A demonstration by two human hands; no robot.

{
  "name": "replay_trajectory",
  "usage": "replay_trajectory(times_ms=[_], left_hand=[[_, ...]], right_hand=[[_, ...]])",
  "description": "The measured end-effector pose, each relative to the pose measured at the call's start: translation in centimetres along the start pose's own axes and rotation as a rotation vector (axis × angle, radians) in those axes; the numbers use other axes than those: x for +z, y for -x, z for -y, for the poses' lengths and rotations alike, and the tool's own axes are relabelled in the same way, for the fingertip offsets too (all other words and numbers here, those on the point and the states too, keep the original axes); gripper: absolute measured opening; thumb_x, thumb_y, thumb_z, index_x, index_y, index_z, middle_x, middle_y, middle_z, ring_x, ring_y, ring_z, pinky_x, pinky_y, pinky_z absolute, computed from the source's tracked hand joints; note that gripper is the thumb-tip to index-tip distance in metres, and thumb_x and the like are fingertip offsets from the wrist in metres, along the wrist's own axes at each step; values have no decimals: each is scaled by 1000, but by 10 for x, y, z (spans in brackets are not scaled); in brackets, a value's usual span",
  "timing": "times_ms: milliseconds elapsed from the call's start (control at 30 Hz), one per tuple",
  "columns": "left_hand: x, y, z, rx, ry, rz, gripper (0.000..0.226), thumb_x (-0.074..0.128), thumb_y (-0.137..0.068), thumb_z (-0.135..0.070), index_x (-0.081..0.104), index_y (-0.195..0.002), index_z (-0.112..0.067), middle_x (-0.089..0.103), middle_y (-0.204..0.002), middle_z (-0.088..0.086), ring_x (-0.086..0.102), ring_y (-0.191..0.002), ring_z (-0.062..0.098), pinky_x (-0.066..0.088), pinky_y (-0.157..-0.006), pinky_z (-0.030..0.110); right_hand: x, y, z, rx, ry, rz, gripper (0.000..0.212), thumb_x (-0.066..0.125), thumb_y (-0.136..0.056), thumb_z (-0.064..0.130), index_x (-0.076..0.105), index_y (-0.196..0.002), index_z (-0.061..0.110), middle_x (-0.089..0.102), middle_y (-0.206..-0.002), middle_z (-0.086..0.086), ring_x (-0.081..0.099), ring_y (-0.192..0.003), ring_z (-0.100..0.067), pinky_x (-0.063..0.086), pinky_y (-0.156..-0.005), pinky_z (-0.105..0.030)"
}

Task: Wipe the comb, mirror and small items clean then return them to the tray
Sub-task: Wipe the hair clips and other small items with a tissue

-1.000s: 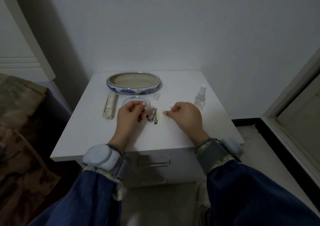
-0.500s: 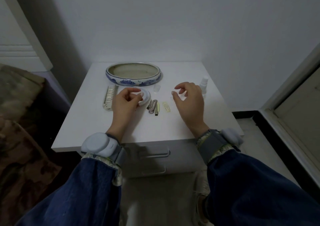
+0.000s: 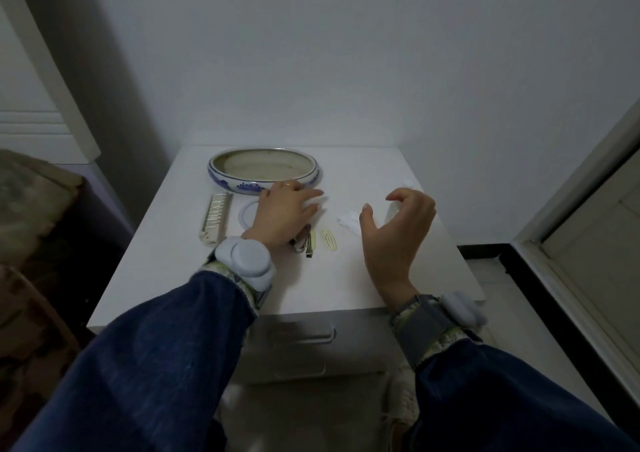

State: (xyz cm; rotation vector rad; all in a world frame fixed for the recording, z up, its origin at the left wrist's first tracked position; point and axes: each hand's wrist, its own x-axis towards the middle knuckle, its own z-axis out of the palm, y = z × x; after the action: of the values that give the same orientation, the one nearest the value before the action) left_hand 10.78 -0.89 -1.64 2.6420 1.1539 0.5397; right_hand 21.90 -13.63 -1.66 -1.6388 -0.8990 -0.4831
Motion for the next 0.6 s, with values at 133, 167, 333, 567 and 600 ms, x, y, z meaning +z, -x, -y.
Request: replay_trajectory(times_ms=[133,167,333,567,600], left_hand=[[6,-5,-10,20,-216,34,36,35,-98,-41,51,-130,-37,53,-131,5,40,-122,29,28,-96,39],[8,-5,-12,17,-220,36,36,35,-98,-41,52,-129,-36,54,-130,5,41,-121,29,28,-96,39],[10,-3,-10,6,-152,5,31,42,-97,-31,61,-121,-30,59,-121,3,45,-116,27,28,-94,36],[-11,4,-8,-14,220,-124,21,55,-89,-7,71,-102,-10,65,-99,17,57,-97,30,38,-81,31],[-18,6,-7,-18,272,-142,20,54,-88,-3,70,-99,-7,65,-96,19,57,-92,30,38,-78,30]], right_hand=[[2,0,-3,44,-21,11,25,66,-70,14,51,-86,3,51,-88,-13,48,-83,-27,40,-75,-31],[1,0,-3,46,-21,15,24,66,-70,14,50,-86,3,51,-87,-13,49,-82,-28,40,-74,-32],[2,3,-3,45,-32,52,22,63,-70,14,51,-85,3,51,-86,-13,48,-80,-26,38,-74,-30],[2,5,-1,46,-43,79,20,62,-71,13,52,-85,3,52,-86,-12,45,-79,-23,39,-72,-33],[2,5,0,48,-53,76,20,62,-72,13,52,-85,3,52,-87,-13,46,-80,-24,39,-73,-32]])
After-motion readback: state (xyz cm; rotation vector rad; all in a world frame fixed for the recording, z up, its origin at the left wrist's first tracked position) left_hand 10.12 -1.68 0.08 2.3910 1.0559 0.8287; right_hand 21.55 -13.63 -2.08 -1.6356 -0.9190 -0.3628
